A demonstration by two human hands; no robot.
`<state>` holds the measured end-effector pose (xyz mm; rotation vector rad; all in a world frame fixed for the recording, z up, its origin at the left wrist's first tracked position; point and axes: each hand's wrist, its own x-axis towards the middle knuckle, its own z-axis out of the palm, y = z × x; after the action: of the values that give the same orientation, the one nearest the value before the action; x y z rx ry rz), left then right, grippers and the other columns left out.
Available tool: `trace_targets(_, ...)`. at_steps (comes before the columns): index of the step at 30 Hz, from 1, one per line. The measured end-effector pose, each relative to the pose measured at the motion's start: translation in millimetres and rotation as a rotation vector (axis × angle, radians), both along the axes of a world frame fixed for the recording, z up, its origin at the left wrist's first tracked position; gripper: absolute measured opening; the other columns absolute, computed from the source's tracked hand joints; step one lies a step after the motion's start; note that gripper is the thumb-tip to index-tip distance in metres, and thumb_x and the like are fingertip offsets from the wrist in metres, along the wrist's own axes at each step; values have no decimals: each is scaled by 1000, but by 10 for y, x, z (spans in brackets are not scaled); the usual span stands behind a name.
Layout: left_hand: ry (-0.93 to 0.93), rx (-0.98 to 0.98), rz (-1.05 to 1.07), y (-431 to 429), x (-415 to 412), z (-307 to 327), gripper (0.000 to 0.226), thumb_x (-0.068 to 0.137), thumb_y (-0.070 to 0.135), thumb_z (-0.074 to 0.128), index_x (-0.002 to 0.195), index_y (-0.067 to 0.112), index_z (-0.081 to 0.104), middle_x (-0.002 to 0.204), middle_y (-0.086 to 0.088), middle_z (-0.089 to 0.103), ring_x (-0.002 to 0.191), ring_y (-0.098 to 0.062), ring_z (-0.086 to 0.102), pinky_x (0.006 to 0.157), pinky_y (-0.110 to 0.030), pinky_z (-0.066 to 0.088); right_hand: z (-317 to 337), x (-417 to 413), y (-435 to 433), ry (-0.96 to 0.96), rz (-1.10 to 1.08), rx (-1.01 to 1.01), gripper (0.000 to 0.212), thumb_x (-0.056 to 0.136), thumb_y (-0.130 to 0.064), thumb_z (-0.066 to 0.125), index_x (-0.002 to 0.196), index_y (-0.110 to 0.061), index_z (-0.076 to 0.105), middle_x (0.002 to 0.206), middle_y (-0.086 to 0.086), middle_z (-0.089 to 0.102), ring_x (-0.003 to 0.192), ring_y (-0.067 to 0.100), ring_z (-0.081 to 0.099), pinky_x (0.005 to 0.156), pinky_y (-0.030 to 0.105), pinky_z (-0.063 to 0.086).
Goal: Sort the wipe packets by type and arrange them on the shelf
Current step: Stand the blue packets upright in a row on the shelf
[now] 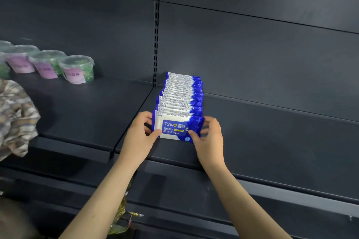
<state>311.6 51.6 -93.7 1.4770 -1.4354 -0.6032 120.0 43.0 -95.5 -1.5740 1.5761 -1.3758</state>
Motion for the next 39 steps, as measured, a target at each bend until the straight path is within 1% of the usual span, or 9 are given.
trace_targets(8, -209, -47, 105, 26, -59, -87, 51, 90, 32, 68, 131, 21, 41, 117, 8, 59, 89, -10, 61, 55, -17, 41, 7, 7, -34, 106, -29, -11, 36, 84, -20, 78, 107, -24, 51, 107, -10, 55, 90, 13, 60, 78, 34, 54)
trace_targets(13, -57, 15, 91, 71, -40, -25, 55, 88, 26, 72, 133, 20, 41, 117, 9, 59, 83, -8, 61, 60, -19, 42, 106, -88, 55, -49, 12, 89, 43, 81, -21, 81, 111, -24, 52, 110, -6, 61, 91, 11, 61, 71, 13, 48)
trace_targets(17, 99, -23, 134, 203, -37, 62, 52, 87, 23, 73, 131, 21, 46, 122, 5, 58, 97, -10, 61, 71, -19, 46, 256, -268, 258, -277, 5, 111, 37, 90, -29, 72, 123, -26, 55, 120, -6, 62, 105, 9, 62, 92, 27, 52)
trace_targets(20, 165, -113, 153, 311, -183, 219, 40, 89, 20, 70, 123, 26, 50, 121, 5, 59, 96, -7, 59, 78, -23, 51, 472, -473, 451, -427, -9, 95, 31, 96, -29, 64, 127, -26, 57, 123, -10, 62, 102, -7, 61, 106, 35, 48)
trace_targets(24, 257, -160, 38, 486, -638, 518, 34, 91, 23, 68, 121, 28, 52, 114, 10, 60, 92, 3, 59, 73, -6, 44, 783, -899, 819, -500, -55, 33, 34, 99, -32, 59, 132, -26, 59, 126, -13, 61, 118, -1, 57, 111, 36, 44)
trace_targets(29, 344, -95, -169, 821, -1506, 757, 39, 93, 33, 64, 130, 29, 52, 121, 15, 59, 90, 13, 57, 68, -8, 45, 989, -1674, 1493, -520, -155, -52, 32, 101, -35, 54, 133, -31, 57, 137, -14, 57, 129, 6, 52, 108, 32, 44)
trace_targets(33, 407, 2, -345, 1283, -2323, 750, 35, 94, 35, 61, 128, 33, 53, 126, 12, 61, 105, 1, 59, 87, -25, 53, 958, -2430, 2251, -523, -283, -87, 29, 102, -38, 52, 130, -37, 56, 138, -16, 56, 130, 5, 50, 106, 31, 43)
trace_targets(36, 414, 139, -522, 1707, -2972, 672, 34, 95, 43, 58, 127, 39, 51, 127, 18, 58, 114, -8, 58, 73, -20, 52, 825, -2986, 2895, -522, -413, -85, 31, 101, -40, 52, 132, -37, 56, 136, -18, 55, 128, 6, 51, 106, 32, 43)
trace_targets(39, 363, 228, -666, 2097, -3589, 480, 35, 91, 50, 60, 123, 40, 52, 124, 19, 58, 118, -11, 57, 100, -35, 47, 565, -3478, 3551, -532, -548, -60, 24, 101, -44, 51, 124, -44, 54, 137, -16, 54, 128, 9, 49, 102, 32, 41)
